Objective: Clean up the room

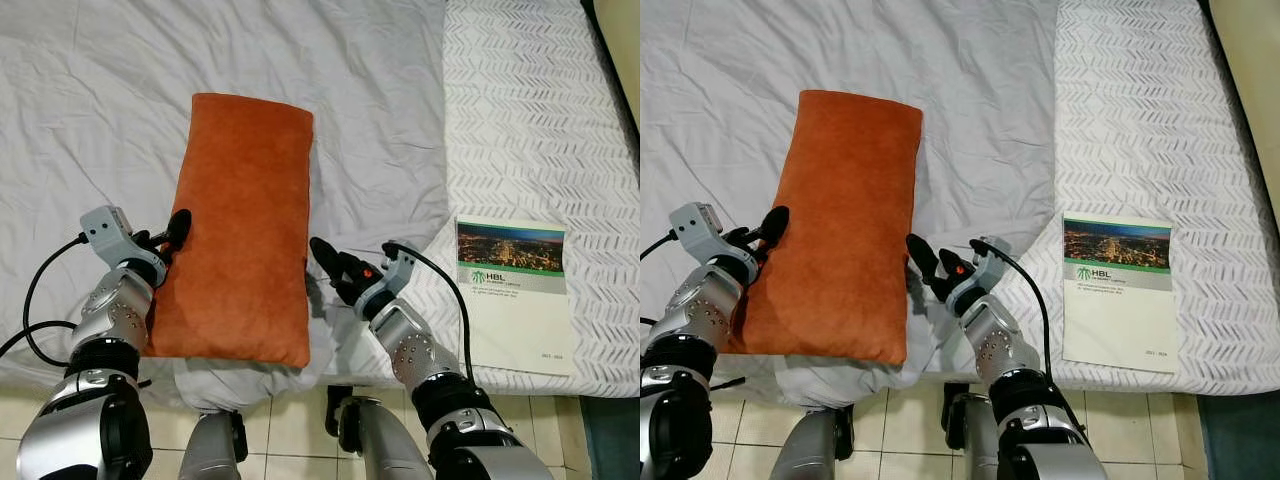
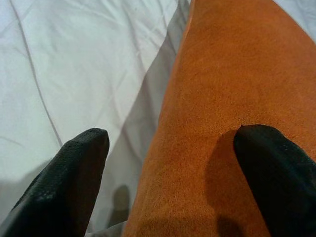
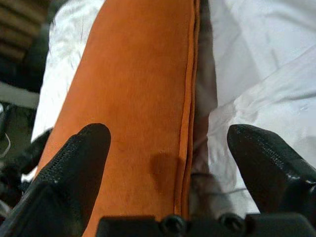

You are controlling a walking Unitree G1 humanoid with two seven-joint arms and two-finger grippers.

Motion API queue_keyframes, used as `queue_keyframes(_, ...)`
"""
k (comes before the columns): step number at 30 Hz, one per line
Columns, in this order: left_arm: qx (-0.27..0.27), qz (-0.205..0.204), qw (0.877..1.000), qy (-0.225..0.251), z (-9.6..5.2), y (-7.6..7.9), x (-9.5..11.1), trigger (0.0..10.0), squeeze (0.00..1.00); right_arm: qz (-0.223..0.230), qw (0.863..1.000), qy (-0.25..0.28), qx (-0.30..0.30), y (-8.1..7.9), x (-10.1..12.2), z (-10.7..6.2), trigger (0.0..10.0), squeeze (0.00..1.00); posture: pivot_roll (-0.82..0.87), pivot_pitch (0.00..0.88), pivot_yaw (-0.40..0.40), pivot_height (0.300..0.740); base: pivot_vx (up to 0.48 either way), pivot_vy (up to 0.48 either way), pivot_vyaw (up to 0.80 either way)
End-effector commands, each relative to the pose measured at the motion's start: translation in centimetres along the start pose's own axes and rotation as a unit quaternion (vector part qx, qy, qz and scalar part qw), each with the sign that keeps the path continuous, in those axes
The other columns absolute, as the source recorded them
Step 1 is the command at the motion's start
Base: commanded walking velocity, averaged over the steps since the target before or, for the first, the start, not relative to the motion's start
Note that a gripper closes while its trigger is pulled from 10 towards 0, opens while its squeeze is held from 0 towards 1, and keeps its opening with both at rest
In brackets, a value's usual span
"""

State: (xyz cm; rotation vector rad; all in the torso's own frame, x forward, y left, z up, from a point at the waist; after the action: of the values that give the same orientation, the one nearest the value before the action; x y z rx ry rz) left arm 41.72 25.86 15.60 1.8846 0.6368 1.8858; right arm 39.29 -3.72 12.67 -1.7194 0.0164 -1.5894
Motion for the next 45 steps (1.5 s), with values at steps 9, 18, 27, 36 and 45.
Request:
queue_keyframes(9, 0.007, -0.025, 0.998, -0.062, -0.7, -0.8, -3.5, 10.0, 0.0, -0.063, 0.989, -0.106, 0.082, -4.1, -6.7, -0.7, 10.0, 0.0, 0.01, 0.615, -0.124, 0.74, 0.0, 0.0, 0.0)
queue_keyframes(18, -0.057, -0.088, 0.989, -0.105, -0.8, 1.9, -6.6, 10.0, 0.0, -0.06, 0.985, -0.121, 0.108, -6.8, -9.0, -0.7, 10.0, 0.0, 0.03, 0.611, -0.123, 0.74, 0.0, 0.0, 0.0)
queue_keyframes(27, -0.063, -0.161, 0.972, -0.161, -2.2, 1.9, -10.2, 10.0, 0.0, -0.052, 0.983, -0.137, 0.11, -8.2, -10.8, -0.9, 10.0, 0.0, 0.02, 0.614, -0.121, 0.74, 0.0, 0.0, 0.0)
queue_keyframes(36, -0.049, -0.115, 0.962, -0.242, -3.9, 0.6, -13.1, 10.0, 0.0, -0.082, 0.98, -0.167, 0.076, -7.2, -12.7, -1.7, 10.0, 0.0, 0.04, 0.619, -0.116, 0.74, 0.0, 0.0, 0.0)
queue_keyframes(45, -0.017, -0.013, 0.946, -0.323, -4.8, -0.8, -14.3, 0.0, 0.0, -0.049, 0.983, -0.172, 0.04, -6.3, -13.3, -2.2, 0.0, 0.0, 0.05, 0.622, -0.116, 0.74, 0.0, 0.0, 0.0)
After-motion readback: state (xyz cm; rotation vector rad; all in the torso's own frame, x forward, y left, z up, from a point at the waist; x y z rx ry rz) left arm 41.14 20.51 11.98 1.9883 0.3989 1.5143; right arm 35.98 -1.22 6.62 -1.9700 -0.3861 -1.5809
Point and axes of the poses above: a point about 5 cm out from each wrist's last joint towards the gripper, its own z axis pointing out of the wrist towards the gripper, its own x axis along the axis of the wrist's last joint, y = z × x, the point moved 4 cm from there along z, pointing out of the wrist towards the gripper, and after that the axes turned 9 degrees about -z, right-handed, at the moved point
